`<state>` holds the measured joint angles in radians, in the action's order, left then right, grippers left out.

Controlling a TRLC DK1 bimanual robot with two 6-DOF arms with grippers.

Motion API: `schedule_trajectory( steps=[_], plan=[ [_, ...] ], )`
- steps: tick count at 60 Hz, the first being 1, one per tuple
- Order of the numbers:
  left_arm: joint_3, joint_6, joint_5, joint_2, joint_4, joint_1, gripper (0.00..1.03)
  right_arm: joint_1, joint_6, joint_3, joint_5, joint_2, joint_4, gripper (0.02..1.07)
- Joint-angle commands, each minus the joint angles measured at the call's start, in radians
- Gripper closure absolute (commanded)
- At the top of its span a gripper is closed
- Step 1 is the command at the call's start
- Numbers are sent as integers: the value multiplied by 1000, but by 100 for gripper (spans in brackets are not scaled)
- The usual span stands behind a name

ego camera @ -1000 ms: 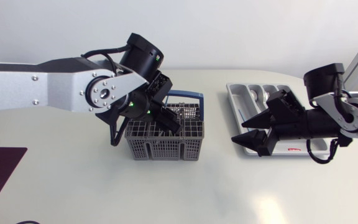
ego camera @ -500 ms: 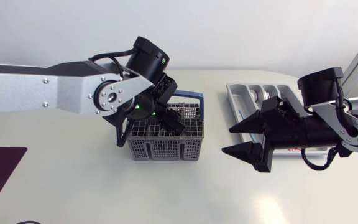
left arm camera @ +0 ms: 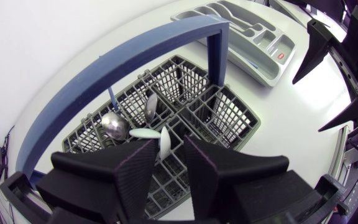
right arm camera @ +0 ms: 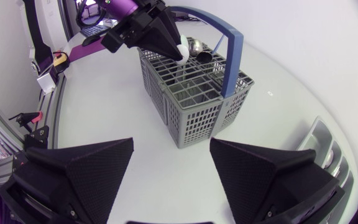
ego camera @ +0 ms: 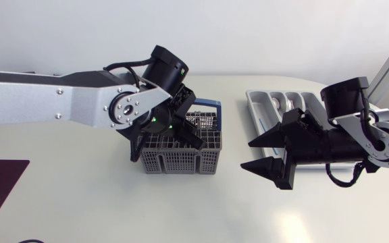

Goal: Unload the cutlery basket into the drawer organizer.

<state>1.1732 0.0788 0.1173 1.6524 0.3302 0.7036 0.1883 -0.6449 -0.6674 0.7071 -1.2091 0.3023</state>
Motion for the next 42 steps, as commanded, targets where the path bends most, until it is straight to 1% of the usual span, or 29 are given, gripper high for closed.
schedule_trajectory(
  steps=[1,25,30,32,42],
  plan=[
    [-23,3,-1,10,-10,7,73,3,-24,29,2,-18,-19,18],
    [-49,61,-30,6,-11,-7,83,5,-24,46,2,-15,-29,18],
    [-49,70,-30,4,-11,-9,84,5,-25,51,2,-13,-31,18],
    [-50,73,-30,3,-11,-9,86,5,-25,52,2,-13,-32,18],
    [-56,76,-30,0,-13,-6,89,5,-27,58,2,-10,-35,18]
  ],
)
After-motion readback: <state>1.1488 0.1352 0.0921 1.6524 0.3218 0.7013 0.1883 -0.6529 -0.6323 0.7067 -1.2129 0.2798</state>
